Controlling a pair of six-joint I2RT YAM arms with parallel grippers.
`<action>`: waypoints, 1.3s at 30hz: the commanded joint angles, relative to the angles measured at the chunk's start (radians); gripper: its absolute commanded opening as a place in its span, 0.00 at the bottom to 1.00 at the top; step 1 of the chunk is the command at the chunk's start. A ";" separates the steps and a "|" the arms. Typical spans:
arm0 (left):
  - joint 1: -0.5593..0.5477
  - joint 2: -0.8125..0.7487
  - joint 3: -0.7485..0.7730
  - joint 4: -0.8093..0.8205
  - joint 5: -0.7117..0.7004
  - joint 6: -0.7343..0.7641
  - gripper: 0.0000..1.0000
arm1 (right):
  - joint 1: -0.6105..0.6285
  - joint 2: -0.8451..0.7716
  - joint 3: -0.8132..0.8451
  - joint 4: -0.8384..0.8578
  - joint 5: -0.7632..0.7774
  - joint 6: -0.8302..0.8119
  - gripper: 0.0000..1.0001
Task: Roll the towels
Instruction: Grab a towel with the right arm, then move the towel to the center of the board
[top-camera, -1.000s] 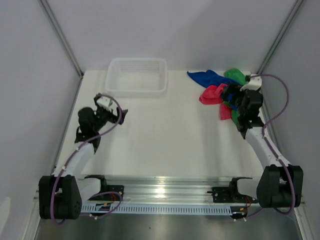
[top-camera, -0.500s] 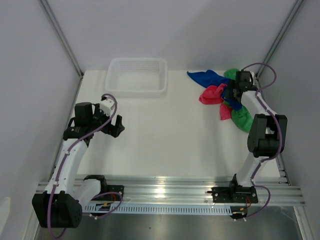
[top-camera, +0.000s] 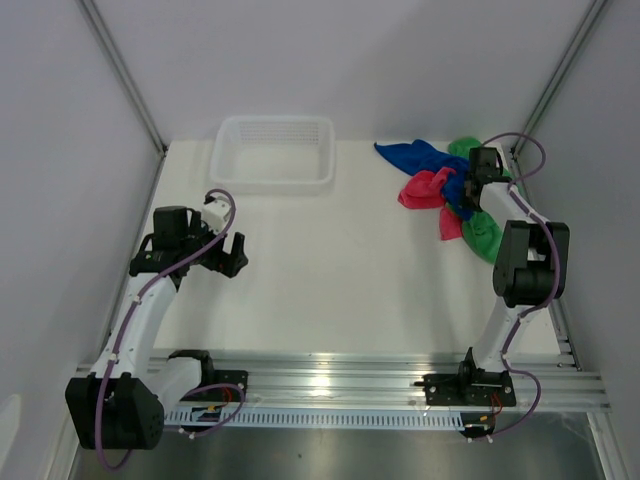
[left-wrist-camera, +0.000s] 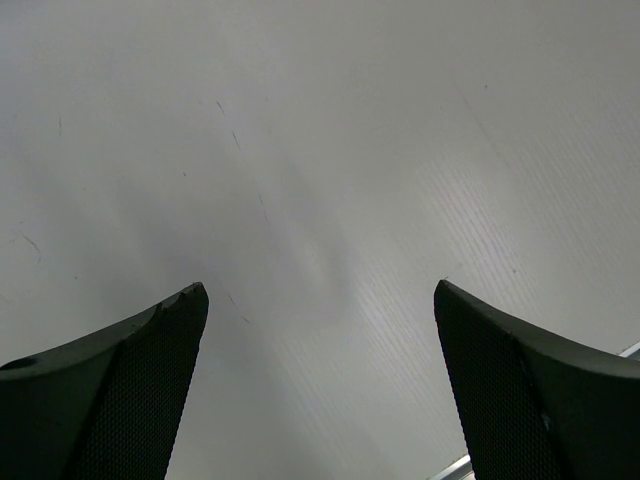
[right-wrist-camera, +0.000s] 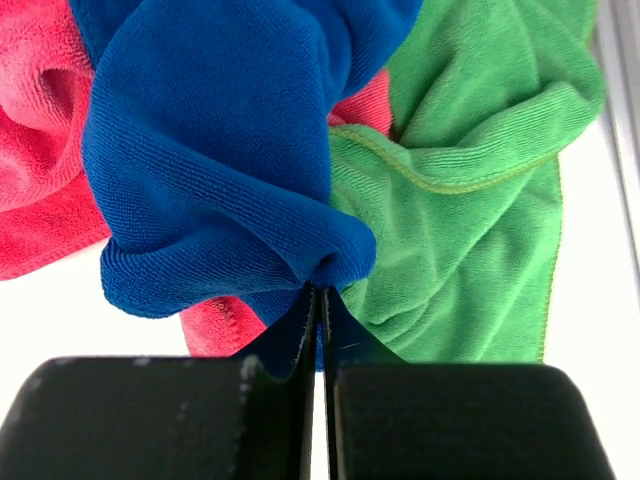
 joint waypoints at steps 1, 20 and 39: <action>0.008 0.002 0.004 -0.001 0.000 0.005 0.96 | 0.005 -0.091 0.011 0.030 0.041 -0.018 0.00; 0.010 -0.070 0.049 -0.055 0.040 -0.008 0.97 | 0.359 -0.389 0.568 0.016 0.130 -0.237 0.00; 0.056 -0.162 0.130 -0.076 -0.090 -0.026 0.97 | 1.106 -0.180 0.959 0.218 0.196 -0.362 0.00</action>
